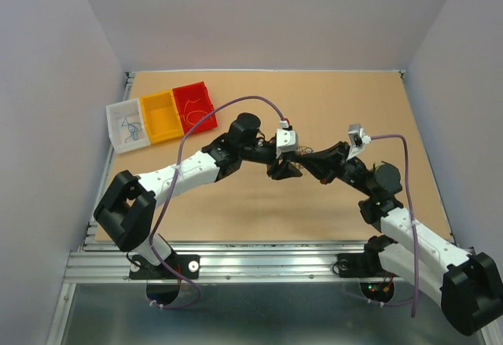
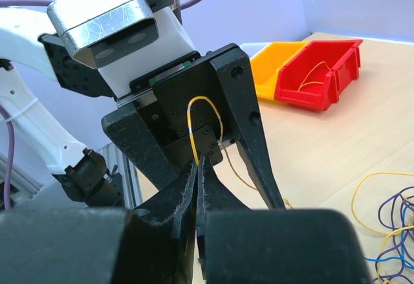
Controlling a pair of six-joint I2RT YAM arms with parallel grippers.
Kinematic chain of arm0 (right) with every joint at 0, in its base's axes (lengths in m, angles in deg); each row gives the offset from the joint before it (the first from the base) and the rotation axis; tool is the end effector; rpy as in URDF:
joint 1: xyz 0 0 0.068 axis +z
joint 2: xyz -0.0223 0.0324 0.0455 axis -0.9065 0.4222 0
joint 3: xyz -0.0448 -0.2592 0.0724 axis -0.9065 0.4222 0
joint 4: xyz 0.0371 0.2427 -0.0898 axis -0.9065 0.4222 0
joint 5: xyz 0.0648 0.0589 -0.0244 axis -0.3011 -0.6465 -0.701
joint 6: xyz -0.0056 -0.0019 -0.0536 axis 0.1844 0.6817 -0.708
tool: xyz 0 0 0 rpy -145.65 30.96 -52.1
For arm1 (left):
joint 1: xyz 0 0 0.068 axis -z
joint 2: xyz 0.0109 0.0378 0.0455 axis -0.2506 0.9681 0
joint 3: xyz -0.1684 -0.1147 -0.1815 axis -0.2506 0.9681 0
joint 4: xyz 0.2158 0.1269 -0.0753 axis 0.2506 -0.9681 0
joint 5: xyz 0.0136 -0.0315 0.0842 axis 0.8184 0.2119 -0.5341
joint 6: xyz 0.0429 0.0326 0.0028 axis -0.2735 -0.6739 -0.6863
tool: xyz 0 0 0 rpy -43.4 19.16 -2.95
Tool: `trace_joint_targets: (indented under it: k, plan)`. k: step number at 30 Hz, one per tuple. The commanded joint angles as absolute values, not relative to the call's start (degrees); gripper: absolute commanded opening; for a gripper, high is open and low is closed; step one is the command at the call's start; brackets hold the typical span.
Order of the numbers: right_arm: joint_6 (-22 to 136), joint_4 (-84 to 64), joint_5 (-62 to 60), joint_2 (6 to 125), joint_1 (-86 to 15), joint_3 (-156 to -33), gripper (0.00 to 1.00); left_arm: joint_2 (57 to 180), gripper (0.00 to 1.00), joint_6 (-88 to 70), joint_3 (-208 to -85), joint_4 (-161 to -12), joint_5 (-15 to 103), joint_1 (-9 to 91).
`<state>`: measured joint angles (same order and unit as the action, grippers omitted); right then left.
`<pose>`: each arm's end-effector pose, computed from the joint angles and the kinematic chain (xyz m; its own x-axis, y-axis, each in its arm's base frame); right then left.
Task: Untangle the cables
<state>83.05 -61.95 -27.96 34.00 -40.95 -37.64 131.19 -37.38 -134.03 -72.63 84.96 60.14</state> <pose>0.1632 0.0952 0.2763 -0.1833 0.4048 -0.8958 -0.8635 0.3694 0.3435 0.2247 -0.2684 0.2937 0.1471 0.1219 -0.9816 0.9846 -0.1133 0.1335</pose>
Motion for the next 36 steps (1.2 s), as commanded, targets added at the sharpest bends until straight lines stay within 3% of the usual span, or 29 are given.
trace_joint_targets:
  k: [1,6,7,9,10,14,16,17,21,22,25,30,36]
  plan:
    - [83.39,-65.37,-27.08,33.3,-40.77,-36.46,0.03,129.91,0.54,-36.87,-133.87,-69.86,85.9,60.04]
    - [83.74,-65.46,-27.26,33.92,-40.77,-36.81,0.03,130.17,0.42,-35.47,-134.75,-69.33,88.89,60.04]
    - [83.74,-65.46,-27.08,33.92,-40.77,-36.81,0.03,130.35,0.29,-35.46,-134.93,-69.42,89.77,60.04]
    - [83.83,-65.46,-26.73,33.83,-40.77,-36.72,0.03,130.09,0.15,-35.98,-134.76,-69.77,89.43,60.04]
    - [83.91,-65.46,-26.56,33.66,-40.68,-36.63,0.03,129.91,0.0,-36.34,-134.58,-69.94,88.9,60.04]
    - [83.91,-65.37,-26.2,33.04,-40.68,-36.28,0.04,129.73,0.0,-36.52,-134.58,-70.38,88.37,59.95]
    - [84.0,-65.37,-25.33,32.95,-40.77,-36.19,0.09,129.47,0.0,-36.17,-134.93,-70.65,88.46,59.95]
    - [84.35,-65.37,-24.71,32.95,-40.68,-36.02,0.27,129.38,0.0,-35.82,-135.28,-70.91,88.37,59.87]
    - [84.27,-65.37,-20.33,32.51,-40.77,-35.05,0.78,127.72,0.0,-34.85,-136.6,-73.01,86.96,58.11]
    - [83.92,-65.28,-19.97,32.43,-40.77,-34.88,0.81,127.45,0.0,-34.32,-136.95,-73.28,87.4,56.11]
    - [82.86,-65.11,-19.35,32.51,-40.77,-34.7,0.89,126.31,0.0,-30.38,-138.09,-72.93,90.99,51.53]
    - [81.89,-64.76,-18.38,34.61,-40.77,-35.31,0.89,126.3,0.0,-23.69,-143.97,-73.11,93.46,40.82]
    - [77.33,-64.75,-17.76,41.99,-40.68,-38.3,0.89,127.97,0.0,-18.77,-155.31,-77.75,95.76,37.45]
